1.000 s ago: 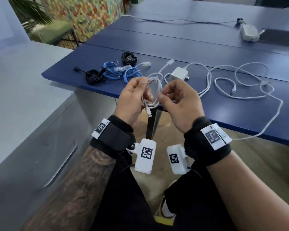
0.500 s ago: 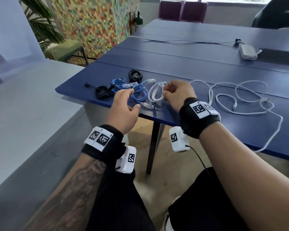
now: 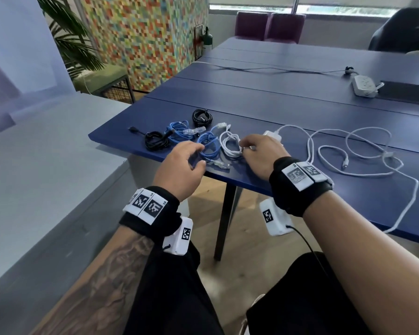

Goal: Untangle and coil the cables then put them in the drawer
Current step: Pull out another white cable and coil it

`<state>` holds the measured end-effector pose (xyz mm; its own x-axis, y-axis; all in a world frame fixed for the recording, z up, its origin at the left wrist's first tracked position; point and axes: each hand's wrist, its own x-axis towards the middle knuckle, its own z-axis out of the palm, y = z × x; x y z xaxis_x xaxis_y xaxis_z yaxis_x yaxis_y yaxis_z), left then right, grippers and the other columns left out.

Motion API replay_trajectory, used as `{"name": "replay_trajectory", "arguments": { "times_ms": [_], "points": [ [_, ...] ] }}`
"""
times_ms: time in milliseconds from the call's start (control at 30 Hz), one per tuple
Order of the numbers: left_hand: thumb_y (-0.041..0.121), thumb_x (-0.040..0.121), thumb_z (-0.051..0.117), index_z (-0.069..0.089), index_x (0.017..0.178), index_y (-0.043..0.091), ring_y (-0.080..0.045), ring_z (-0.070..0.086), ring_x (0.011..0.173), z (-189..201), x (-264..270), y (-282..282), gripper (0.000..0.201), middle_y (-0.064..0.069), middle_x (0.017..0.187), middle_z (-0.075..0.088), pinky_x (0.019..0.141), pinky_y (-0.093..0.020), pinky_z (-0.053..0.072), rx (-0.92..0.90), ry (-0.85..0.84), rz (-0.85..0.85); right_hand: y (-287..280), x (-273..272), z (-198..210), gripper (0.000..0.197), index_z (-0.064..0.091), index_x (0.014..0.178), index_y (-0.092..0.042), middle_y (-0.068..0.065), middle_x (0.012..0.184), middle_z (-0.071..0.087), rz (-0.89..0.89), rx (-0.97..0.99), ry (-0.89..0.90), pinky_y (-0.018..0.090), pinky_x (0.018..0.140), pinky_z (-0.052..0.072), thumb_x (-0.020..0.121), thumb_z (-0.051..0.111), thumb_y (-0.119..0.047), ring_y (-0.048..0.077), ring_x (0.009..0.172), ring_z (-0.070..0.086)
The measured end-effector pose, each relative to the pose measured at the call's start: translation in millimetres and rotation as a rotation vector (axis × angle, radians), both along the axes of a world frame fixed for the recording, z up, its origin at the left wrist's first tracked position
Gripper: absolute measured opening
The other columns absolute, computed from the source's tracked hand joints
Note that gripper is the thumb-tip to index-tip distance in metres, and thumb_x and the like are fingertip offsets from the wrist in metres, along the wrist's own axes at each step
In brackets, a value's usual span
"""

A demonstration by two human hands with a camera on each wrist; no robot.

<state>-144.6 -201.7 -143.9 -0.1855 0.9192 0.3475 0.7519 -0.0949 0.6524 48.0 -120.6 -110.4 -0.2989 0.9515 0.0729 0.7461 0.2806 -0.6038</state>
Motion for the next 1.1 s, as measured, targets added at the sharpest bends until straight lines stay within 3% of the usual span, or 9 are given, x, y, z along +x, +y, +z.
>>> {"name": "replay_trajectory", "arguments": {
  "times_ms": [233, 400, 533, 667, 733, 800, 900, 1000, 1100],
  "points": [
    [0.028, 0.091, 0.059, 0.039, 0.143, 0.024, -0.023, 0.061, 0.105, -2, -2, -1, 0.057, 0.01, 0.147, 0.036, 0.096, -0.035, 0.048, -0.045, 0.079, 0.032, -9, -2, -2, 0.024, 0.066, 0.109, -0.02, 0.0, 0.11, 0.059, 0.001, 0.139, 0.044, 0.027, 0.093, 0.041, 0.089, 0.055, -0.017, 0.017, 0.097, 0.05],
    [0.032, 0.094, 0.055, 0.039, 0.148, 0.02, -0.013, 0.043, 0.134, -3, -4, 7, 0.058, 0.007, 0.154, 0.035, 0.111, -0.031, 0.035, -0.137, 0.174, 0.018, -11, -7, -7, 0.021, 0.067, 0.105, -0.021, -0.003, 0.099, 0.069, 0.03, 0.019, 0.146, 0.028, 0.093, 0.049, 0.085, 0.061, -0.019, 0.019, 0.096, 0.064],
    [0.031, 0.093, 0.054, 0.039, 0.147, 0.018, -0.01, 0.033, 0.14, -3, -4, 13, 0.057, 0.005, 0.154, 0.035, 0.113, -0.028, 0.028, -0.128, 0.173, 0.031, -12, -8, -6, 0.022, 0.068, 0.106, -0.022, -0.004, 0.099, 0.07, 0.094, -0.015, 0.193, 0.03, 0.095, 0.051, 0.084, 0.065, -0.019, 0.016, 0.094, 0.065],
    [0.03, 0.091, 0.057, 0.044, 0.14, 0.021, -0.014, 0.047, 0.127, 1, 0, 8, 0.051, 0.007, 0.148, 0.039, 0.103, -0.032, 0.039, -0.073, 0.16, 0.016, -16, 2, -1, 0.019, 0.067, 0.106, -0.024, -0.011, 0.082, 0.058, 0.059, 0.083, 0.175, 0.024, 0.08, 0.044, 0.087, 0.064, -0.023, 0.012, 0.076, 0.056],
    [0.029, 0.09, 0.058, 0.048, 0.131, 0.024, -0.017, 0.058, 0.095, 6, 4, 2, 0.042, 0.008, 0.138, 0.042, 0.088, -0.034, 0.047, 0.003, 0.15, 0.027, -17, 11, 5, 0.013, 0.066, 0.1, -0.029, -0.013, 0.079, 0.057, 0.04, 0.126, 0.199, 0.026, 0.079, 0.046, 0.087, 0.064, -0.026, 0.01, 0.074, 0.056],
    [0.029, 0.09, 0.058, 0.051, 0.124, 0.026, -0.015, 0.053, 0.074, 12, 9, -4, 0.035, 0.01, 0.128, 0.044, 0.078, -0.034, 0.049, 0.07, 0.127, 0.03, -16, 25, 13, 0.014, 0.068, 0.101, -0.029, -0.014, 0.081, 0.059, 0.01, 0.136, 0.209, 0.027, 0.083, 0.048, 0.088, 0.065, -0.029, 0.011, 0.078, 0.057],
    [0.028, 0.09, 0.058, 0.056, 0.115, 0.026, -0.006, 0.049, 0.068, 22, 22, -6, 0.025, 0.01, 0.117, 0.049, 0.075, -0.03, 0.047, 0.11, 0.101, -0.046, -12, 54, 21, 0.017, 0.068, 0.105, -0.025, -0.02, 0.083, 0.058, -0.042, 0.129, 0.144, 0.025, 0.081, 0.042, 0.089, 0.066, -0.031, 0.011, 0.084, 0.057],
    [0.026, 0.089, 0.06, 0.061, 0.104, 0.025, 0.003, 0.048, 0.067, 31, 47, 1, 0.014, 0.011, 0.102, 0.056, 0.075, -0.028, 0.045, 0.092, 0.101, -0.187, -9, 83, 22, 0.019, 0.067, 0.107, -0.023, -0.01, 0.092, 0.06, -0.068, 0.093, 0.032, 0.022, 0.078, 0.038, 0.089, 0.064, -0.022, 0.015, 0.091, 0.056],
    [0.029, 0.09, 0.061, 0.063, 0.098, 0.026, -0.002, 0.046, 0.071, 40, 79, 13, 0.009, 0.013, 0.096, 0.058, 0.076, -0.027, 0.044, 0.018, 0.174, -0.309, -6, 112, 26, 0.022, 0.069, 0.109, -0.019, -0.003, 0.096, 0.061, -0.104, 0.103, -0.045, 0.019, 0.078, 0.033, 0.088, 0.063, -0.016, 0.018, 0.094, 0.056]
  ]
}}
